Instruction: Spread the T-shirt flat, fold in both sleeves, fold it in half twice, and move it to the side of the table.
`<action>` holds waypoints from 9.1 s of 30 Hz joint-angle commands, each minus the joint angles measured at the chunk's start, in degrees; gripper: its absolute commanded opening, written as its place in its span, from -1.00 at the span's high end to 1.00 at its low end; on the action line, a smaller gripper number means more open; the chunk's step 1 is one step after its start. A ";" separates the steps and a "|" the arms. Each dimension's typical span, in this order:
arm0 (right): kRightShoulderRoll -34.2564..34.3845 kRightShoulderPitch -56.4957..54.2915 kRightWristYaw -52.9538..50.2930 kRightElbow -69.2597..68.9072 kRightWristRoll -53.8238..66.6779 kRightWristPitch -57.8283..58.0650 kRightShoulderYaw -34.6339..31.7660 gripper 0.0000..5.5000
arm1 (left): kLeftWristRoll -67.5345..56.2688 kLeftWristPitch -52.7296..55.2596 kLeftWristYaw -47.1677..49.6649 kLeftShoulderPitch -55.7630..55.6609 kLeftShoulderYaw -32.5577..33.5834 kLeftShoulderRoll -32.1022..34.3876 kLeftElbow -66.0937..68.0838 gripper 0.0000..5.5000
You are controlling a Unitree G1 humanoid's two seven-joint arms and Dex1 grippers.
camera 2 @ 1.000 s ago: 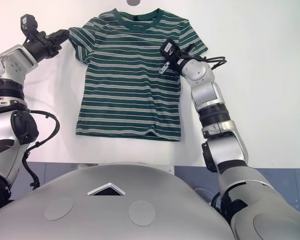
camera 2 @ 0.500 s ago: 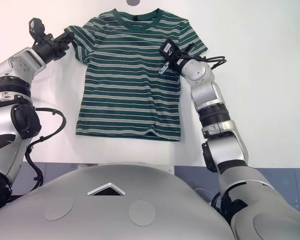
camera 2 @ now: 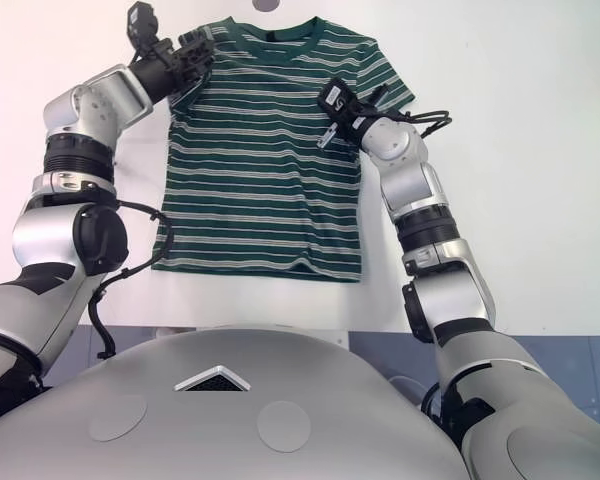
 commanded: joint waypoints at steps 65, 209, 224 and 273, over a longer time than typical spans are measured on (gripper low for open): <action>-36.82 37.03 25.35 -35.51 9.08 -33.38 -16.11 0.50 | 25.38 -66.56 -33.26 43.01 -25.61 48.51 -36.87 -0.01; -9.74 2.88 43.14 -23.77 23.16 12.77 9.40 0.99 | 44.84 -57.16 -15.00 0.46 -48.68 18.34 6.17 1.00; -25.64 24.92 22.11 -31.86 -3.53 -26.67 1.35 0.32 | 53.07 -92.66 -3.05 24.60 -37.73 43.63 -6.29 0.39; -27.12 20.85 26.69 -33.91 9.80 -25.01 7.75 1.00 | 18.40 -64.20 -32.39 33.64 -46.58 48.57 -33.58 1.00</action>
